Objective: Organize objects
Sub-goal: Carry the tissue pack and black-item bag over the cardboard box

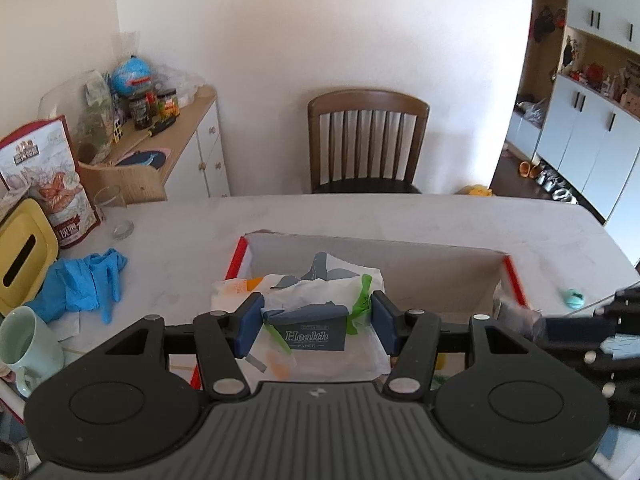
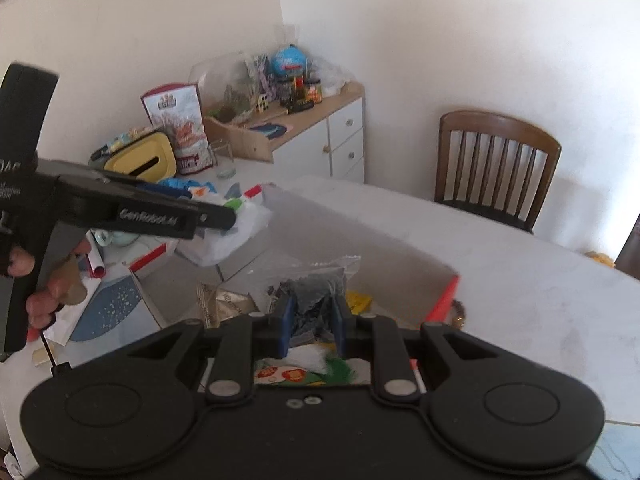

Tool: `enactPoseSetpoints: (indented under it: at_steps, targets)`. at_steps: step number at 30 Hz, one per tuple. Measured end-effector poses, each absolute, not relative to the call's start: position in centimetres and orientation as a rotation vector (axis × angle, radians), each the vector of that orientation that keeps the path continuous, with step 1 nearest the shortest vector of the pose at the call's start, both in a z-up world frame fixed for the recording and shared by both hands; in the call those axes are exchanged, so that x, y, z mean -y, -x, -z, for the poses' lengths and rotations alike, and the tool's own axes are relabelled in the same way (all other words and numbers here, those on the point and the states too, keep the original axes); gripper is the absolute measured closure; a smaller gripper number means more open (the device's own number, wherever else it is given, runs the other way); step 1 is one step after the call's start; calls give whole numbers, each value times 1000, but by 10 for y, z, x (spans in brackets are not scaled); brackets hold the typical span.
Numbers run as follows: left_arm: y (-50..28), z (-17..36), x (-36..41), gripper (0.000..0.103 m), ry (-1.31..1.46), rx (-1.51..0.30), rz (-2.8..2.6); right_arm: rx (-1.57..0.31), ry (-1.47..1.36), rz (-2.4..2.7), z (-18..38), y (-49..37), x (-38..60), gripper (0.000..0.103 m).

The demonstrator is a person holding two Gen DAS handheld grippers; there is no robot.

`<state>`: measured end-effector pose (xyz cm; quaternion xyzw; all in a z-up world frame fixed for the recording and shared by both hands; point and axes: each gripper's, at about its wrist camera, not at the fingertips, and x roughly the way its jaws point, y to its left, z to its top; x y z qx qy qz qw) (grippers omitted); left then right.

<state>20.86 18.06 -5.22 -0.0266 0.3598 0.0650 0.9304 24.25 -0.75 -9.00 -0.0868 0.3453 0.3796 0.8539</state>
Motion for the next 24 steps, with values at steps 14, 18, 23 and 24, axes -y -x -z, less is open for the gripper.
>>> enactPoseSetpoints:
  at_steps: [14,18,23,24]
  targets:
    - [-252,99,-181,46,-21,-843,-79,-833,249,-791,136,-258,-31,84]
    - [-261,113,-180,46,-22,-883,-85,-845,278,-785,144,-257,-37,83]
    - [-267,121,-182,46,-13,-920,-95,-863,306,-777,151,-255,-41,83]
    - [-269,122,-182,45,-11,-929,-96,-871,312,-773,152,-255,-41,83]
